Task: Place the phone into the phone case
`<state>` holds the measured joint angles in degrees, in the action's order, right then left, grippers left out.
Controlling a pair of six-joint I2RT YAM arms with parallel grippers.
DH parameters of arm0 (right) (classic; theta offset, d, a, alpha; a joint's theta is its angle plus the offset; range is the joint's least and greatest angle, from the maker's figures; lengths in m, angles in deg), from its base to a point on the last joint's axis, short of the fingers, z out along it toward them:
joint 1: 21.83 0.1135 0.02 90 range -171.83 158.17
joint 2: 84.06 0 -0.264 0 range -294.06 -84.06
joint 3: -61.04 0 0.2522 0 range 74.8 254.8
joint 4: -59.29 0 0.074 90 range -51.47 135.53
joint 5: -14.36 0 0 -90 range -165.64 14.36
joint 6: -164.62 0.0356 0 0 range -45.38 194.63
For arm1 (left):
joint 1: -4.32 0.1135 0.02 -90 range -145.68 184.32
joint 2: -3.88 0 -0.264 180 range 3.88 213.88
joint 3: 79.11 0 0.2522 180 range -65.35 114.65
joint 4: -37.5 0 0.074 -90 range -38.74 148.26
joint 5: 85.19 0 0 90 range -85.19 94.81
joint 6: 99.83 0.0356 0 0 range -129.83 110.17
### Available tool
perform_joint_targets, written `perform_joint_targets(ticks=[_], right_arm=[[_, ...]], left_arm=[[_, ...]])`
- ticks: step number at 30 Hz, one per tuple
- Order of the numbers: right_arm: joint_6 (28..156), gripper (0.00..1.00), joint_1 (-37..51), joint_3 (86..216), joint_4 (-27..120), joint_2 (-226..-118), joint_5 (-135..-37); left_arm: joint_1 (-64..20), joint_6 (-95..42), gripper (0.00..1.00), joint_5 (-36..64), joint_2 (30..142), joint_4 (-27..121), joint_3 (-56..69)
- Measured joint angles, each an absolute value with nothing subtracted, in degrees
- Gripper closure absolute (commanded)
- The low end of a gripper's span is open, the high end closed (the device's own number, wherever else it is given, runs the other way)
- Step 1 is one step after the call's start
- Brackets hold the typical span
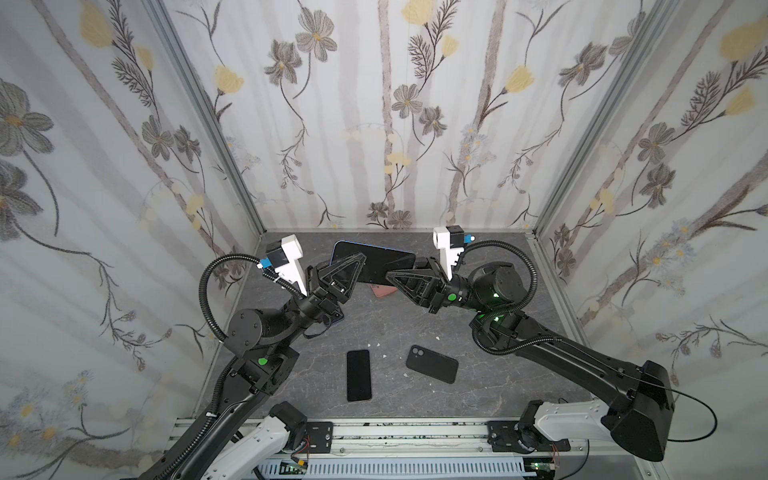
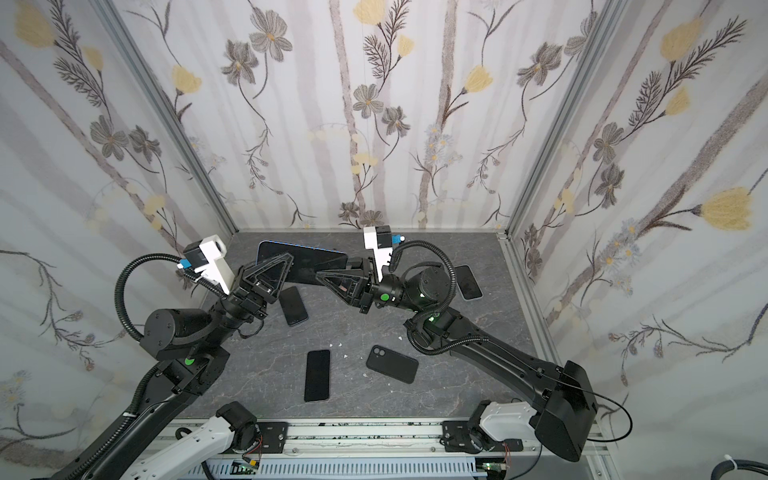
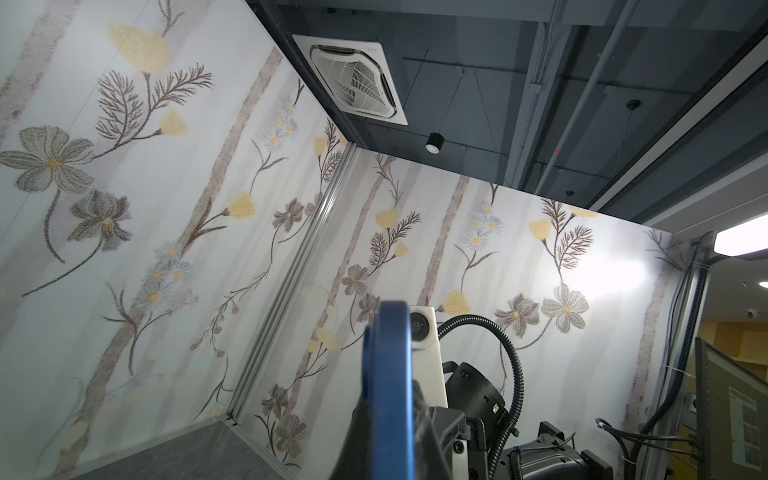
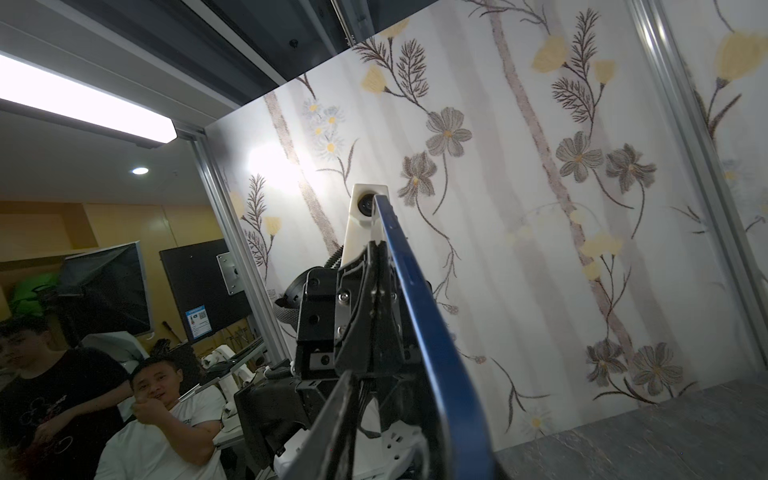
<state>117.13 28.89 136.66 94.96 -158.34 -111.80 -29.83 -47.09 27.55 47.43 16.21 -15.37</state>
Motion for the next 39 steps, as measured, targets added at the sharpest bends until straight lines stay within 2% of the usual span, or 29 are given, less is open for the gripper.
perform_joint_targets(ticks=[2,3,6,8,9,11,12,15,18,19,28,33,39], right_arm=[[117.5,0.83,29.1,137.4,96.2,-158.5,-113.0],[117.6,0.86,29.1,137.6,96.5,-158.5,-113.2],[118.9,0.88,29.2,138.0,96.8,-158.5,-114.1],[118.6,0.98,29.3,138.0,97.1,-158.4,-114.1],[119.3,1.0,29.4,137.9,97.1,-158.3,-114.2],[119.2,1.0,29.6,137.6,96.9,-157.8,-114.0],[119.2,1.0,29.7,137.3,96.7,-157.6,-113.7],[119.3,1.0,29.8,136.7,95.5,-156.8,-113.2],[119.1,1.0,29.8,136.3,93.6,-155.3,-111.5],[119.1,1.0,29.8,136.2,92.7,-154.7,-110.6],[115.7,1.0,29.9,134.6,72.8,-147.3,-95.9],[115.1,1.0,29.9,133.4,57.8,-142.4,-86.0],[116.1,1.0,29.8,132.1,47.2,-139.5,-80.1]], left_arm=[[-29.8,-47.2,1.0,28.2,47.4,15.4,-15.0],[-29.9,-47.5,1.0,28.6,47.4,15.0,-14.9],[-29.9,-47.7,1.0,30.1,47.2,13.8,-14.8],[-29.9,-47.8,1.0,30.3,47.0,13.8,-14.8],[-29.9,-47.8,1.0,30.5,46.9,13.8,-14.8],[-29.9,-47.8,1.0,30.6,46.6,13.9,-14.8],[-29.9,-47.8,0.96,30.7,46.4,14.3,-14.8],[-30.0,-48.0,0.42,30.5,45.7,15.9,-15.1],[-29.7,-47.8,0.15,26.1,44.3,16.4,-15.6],[-29.8,-47.7,0.11,25.3,44.1,16.6,-15.6],[-29.8,-44.9,0.08,8.4,39.9,32.1,-14.0],[-29.8,-43.0,0.13,0.8,38.6,44.1,-14.1],[-29.8,-42.8,0.18,-1.6,40.4,54.8,-14.7]])
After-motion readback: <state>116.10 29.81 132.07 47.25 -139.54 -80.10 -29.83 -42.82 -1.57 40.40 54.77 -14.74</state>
